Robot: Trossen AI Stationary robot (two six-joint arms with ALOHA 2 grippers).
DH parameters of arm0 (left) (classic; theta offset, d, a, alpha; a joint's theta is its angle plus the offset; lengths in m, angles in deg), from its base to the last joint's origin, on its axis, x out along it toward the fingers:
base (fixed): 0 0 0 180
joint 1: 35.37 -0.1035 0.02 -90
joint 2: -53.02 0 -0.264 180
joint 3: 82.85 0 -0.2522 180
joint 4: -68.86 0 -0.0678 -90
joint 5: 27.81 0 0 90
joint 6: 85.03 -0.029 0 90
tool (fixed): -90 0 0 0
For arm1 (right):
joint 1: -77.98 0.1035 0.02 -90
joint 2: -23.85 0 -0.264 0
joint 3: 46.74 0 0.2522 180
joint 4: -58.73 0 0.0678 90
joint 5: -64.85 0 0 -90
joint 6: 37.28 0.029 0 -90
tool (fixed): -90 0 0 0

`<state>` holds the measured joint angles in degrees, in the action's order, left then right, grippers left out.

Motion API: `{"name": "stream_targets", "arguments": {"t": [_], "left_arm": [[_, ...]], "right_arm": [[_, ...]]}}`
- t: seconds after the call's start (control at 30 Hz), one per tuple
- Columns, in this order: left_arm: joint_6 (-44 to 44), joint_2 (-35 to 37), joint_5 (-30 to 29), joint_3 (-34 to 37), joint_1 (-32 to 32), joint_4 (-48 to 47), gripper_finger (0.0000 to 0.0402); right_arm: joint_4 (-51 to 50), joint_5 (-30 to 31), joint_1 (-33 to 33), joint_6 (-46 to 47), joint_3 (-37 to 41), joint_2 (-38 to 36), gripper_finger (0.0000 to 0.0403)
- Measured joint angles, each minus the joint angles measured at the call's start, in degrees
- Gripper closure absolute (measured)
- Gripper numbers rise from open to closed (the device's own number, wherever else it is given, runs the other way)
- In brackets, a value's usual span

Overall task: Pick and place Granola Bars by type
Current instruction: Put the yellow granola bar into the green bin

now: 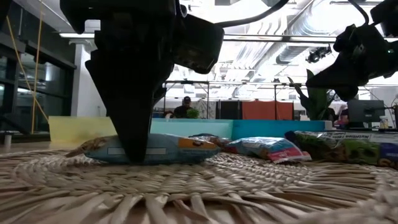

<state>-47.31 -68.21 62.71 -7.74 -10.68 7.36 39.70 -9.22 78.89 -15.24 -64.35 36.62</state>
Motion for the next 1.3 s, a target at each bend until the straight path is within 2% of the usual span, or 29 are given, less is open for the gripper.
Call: {"name": "stream_targets", "arguments": {"t": [0.23,0.5,0.73,0.9,1.3], "left_arm": [[0.02,0.00,0.41,0.02,0.02,0.01,0.0347],[0.17,1.27,0.87,0.07,0.07,-0.01,0.0347],[0.13,5.41,-1.82,0.07,0.04,-0.35,0.0346],[0.02,10.37,-5.65,0.07,0.05,-0.40,0.0346],[-1.50,27.10,-22.13,0.07,0.11,-4.20,0.0346]], "right_arm": [[0.00,0.00,0.00,-0.02,0.00,0.00,0.0402],[0.00,0.00,0.00,-0.02,0.00,0.00,0.0402],[0.00,0.00,-0.01,-0.01,0.00,0.00,0.0402],[0.00,0.00,-0.01,-0.01,0.00,0.00,0.0402],[0.02,0.00,-0.01,-0.01,-0.02,0.00,0.0402]]}}
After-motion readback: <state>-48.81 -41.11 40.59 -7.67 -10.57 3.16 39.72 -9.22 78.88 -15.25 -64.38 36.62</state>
